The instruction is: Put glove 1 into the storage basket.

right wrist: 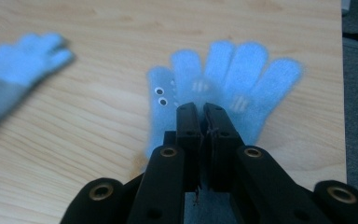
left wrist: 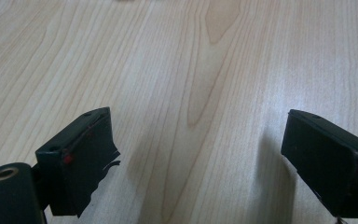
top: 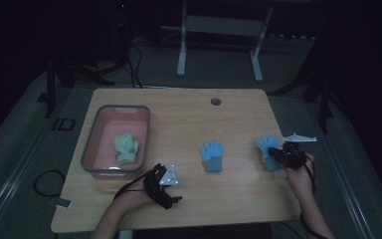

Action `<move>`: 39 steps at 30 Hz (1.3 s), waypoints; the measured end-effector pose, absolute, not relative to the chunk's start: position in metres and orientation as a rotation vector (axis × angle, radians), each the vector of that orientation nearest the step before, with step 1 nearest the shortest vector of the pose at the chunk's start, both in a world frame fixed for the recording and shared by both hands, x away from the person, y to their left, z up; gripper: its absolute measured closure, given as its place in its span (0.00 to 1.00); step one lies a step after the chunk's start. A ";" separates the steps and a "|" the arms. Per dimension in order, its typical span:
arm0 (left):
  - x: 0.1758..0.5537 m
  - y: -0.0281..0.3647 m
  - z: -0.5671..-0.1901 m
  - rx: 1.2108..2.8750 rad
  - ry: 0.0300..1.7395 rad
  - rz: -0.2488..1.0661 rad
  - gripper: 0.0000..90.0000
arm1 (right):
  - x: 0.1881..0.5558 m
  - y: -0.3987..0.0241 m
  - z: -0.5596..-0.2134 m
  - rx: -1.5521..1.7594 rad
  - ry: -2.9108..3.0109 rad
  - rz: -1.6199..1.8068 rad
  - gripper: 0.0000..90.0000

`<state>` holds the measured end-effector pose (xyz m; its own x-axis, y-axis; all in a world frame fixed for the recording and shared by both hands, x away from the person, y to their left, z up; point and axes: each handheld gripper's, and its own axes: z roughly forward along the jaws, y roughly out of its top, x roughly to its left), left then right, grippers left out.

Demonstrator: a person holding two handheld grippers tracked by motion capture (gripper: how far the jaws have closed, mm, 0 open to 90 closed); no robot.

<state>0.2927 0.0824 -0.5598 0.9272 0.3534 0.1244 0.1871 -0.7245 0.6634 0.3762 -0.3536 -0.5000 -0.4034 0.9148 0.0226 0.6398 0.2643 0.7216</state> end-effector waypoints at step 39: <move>0.292 0.082 -0.560 2.401 0.364 0.301 0.11 | 0.384 -0.272 -0.542 1.494 2.185 0.804 0.89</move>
